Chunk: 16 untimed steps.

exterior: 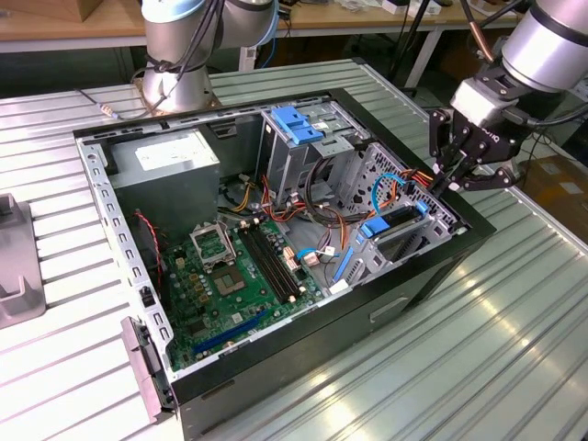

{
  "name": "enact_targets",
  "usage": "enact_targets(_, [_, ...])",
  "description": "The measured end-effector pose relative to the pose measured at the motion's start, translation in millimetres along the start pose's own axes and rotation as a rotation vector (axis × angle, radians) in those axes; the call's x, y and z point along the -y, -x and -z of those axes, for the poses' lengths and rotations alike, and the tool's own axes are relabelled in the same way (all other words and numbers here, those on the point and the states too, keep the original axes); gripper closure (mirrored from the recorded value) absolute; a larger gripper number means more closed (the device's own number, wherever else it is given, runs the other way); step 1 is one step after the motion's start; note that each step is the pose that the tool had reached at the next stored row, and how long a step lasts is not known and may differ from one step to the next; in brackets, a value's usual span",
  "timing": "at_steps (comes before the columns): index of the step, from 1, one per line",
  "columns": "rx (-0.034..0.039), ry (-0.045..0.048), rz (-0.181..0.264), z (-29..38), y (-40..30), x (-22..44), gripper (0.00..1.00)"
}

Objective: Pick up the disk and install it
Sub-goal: 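Insert the first disk wire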

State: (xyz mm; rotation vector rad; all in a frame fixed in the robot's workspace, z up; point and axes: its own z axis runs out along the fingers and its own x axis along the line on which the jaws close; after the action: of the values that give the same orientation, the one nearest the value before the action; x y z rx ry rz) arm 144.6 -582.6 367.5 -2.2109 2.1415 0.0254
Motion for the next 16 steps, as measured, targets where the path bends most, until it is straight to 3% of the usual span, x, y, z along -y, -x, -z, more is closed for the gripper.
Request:
enact_targets(5, [-0.0001,-0.0001,0.000,0.1,0.1,-2.8,0.82])
enact_targets(11, [-0.0001,-0.0009,-0.001,0.6,0.6,-19.7,0.82])
enact_targets(16, [-0.0001,-0.0010,-0.003,-0.9,0.9,-29.9,0.82])
